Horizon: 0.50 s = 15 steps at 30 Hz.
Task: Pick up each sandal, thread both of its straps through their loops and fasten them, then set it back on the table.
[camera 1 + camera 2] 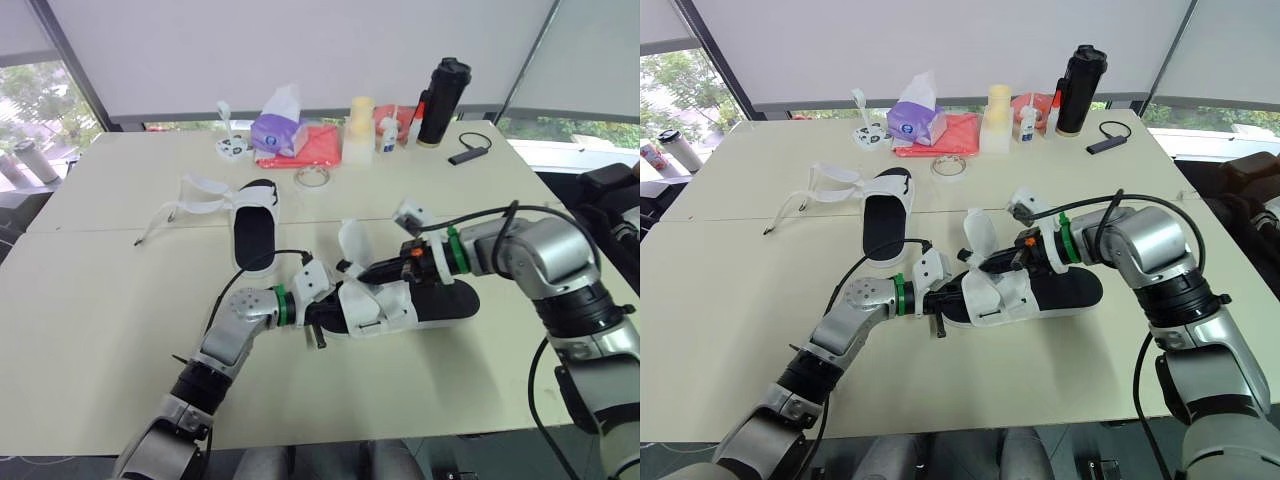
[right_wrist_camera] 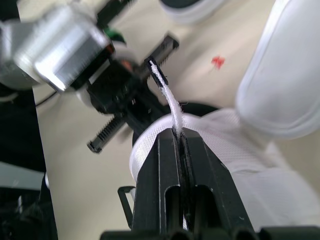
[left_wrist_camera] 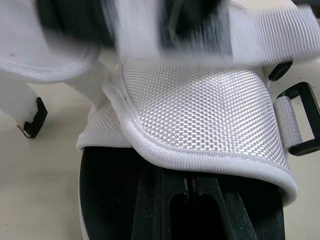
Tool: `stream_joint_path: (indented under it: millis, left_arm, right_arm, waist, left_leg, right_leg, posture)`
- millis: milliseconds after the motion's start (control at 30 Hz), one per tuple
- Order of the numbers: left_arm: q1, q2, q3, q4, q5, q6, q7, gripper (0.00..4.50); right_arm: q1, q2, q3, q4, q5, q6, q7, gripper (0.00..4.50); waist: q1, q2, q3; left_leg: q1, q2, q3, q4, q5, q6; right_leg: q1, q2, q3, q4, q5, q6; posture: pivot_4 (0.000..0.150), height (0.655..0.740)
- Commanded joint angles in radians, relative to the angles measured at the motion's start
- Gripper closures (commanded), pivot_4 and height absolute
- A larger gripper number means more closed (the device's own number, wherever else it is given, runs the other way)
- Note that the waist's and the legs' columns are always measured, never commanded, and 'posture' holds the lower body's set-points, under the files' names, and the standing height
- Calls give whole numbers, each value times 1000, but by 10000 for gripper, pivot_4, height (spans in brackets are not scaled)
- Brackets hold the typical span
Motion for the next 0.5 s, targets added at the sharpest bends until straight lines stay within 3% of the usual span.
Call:
stream_joint_path:
  millis: [33,333,500]
  left_arm:
    - [7,1,8,-7,5,-9,6,45000]
    - [5,1,-4,-2,11,-21,-4,45000]
    - [6,1,-2,-1,13,-24,-6,45000]
  right_arm:
    - [-13,7,-107,-41,40,43,-42,44602]
    - [5,141,-452,7,151,221,-260,44602]
    - [94,209,-501,-47,159,255,-350,44602]
  waist:
    - [0,0,0]
    - [-3,0,0]
    - [-5,0,0]
  left_leg:
    - [0,0,0,0,0,0]
    - [0,0,0,0,0,0]
    - [0,0,0,-1,0,0]
  right_leg:
    - [0,0,0,0,0,0]
    - [-1,0,0,1,0,0]
    - [-1,0,0,1,1,1]
  posture:
    - [1500,7400]
    - [1500,7400]
    - [1500,7400]
